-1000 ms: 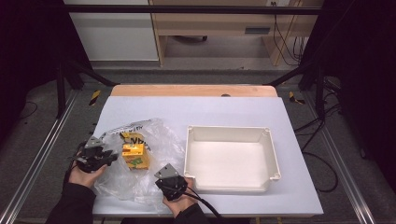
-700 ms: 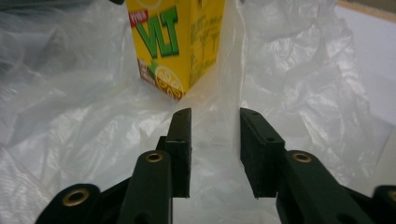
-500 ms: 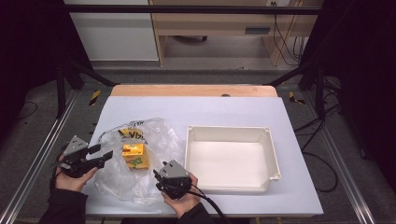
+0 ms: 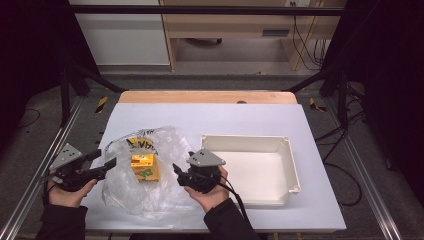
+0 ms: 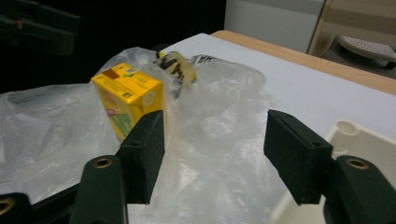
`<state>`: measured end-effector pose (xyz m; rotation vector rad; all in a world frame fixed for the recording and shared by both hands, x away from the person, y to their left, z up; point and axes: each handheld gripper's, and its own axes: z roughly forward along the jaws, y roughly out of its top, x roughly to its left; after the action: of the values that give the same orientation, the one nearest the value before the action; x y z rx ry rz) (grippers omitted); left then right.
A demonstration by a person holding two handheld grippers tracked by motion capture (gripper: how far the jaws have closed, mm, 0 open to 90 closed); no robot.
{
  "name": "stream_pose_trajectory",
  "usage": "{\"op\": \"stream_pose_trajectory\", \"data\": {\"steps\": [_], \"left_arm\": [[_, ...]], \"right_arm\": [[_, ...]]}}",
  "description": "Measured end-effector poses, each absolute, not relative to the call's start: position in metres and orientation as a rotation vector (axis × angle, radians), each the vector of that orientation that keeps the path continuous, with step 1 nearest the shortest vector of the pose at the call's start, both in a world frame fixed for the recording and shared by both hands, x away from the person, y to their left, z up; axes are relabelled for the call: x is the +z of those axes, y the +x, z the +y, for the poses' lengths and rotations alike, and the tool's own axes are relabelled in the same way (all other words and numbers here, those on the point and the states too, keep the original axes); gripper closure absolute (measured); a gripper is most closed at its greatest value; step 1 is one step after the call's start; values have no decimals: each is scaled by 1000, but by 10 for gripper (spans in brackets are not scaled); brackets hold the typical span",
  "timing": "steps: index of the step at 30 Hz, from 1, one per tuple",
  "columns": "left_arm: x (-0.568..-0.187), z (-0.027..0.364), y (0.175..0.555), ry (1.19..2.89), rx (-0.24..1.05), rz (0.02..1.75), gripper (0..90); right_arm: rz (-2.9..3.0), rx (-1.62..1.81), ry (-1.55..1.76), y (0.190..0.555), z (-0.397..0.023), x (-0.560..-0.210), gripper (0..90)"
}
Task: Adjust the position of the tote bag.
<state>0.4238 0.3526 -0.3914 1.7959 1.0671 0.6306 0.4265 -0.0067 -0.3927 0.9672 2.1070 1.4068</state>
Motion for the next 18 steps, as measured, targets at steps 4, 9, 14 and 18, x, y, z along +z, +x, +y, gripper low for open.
{"op": "stream_pose_trajectory", "data": {"steps": [4, 9, 14, 18], "left_arm": [[-390, 347, 422, 1792, 621, 1047, 274], [-390, 341, 421, 1781, 624, 1029, 224], [-389, 335, 420, 1780, 615, 1013, 202], [-388, 331, 420, 1795, 612, 994, 203]], "right_arm": [[2101, 1426, 970, 431, -32, -383, 327], [2080, 1415, 974, 428, -63, -381, 304], [2045, 1381, 991, 423, -96, -387, 301], [2034, 1358, 1004, 420, -116, -391, 301]]}}
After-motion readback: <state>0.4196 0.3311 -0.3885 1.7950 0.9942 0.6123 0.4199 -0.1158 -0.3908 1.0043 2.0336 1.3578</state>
